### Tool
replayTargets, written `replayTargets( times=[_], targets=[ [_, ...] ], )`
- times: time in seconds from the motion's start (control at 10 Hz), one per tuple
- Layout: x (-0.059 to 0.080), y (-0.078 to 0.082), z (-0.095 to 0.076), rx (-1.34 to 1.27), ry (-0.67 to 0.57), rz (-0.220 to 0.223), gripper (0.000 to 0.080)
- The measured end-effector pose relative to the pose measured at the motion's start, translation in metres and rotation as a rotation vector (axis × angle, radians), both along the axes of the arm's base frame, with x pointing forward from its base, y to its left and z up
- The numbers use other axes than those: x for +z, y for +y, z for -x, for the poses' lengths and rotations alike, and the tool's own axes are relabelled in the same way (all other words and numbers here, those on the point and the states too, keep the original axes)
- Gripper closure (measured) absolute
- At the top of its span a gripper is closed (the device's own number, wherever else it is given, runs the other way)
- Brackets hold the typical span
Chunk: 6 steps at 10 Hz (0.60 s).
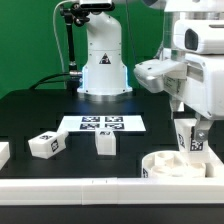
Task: Assemble stool
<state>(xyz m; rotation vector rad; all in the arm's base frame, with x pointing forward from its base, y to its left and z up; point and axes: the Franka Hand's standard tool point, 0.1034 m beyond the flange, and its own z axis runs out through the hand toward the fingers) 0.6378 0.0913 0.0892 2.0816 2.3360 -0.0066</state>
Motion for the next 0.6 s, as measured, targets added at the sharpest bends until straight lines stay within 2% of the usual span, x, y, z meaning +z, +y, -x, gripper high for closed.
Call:
replayTargets(
  times=[0.2,0.4,0.6],
  targets=[
    [-0.0019,0.01,0.0027,-0.011,0.005,-0.006,0.0151],
    [-0.003,0.012,0.0035,-0.013,0.007,-0.008,0.0151],
    [-0.0042,0.0096,0.0037,-0.017,0.01,-0.008,0.0399]
  ],
)
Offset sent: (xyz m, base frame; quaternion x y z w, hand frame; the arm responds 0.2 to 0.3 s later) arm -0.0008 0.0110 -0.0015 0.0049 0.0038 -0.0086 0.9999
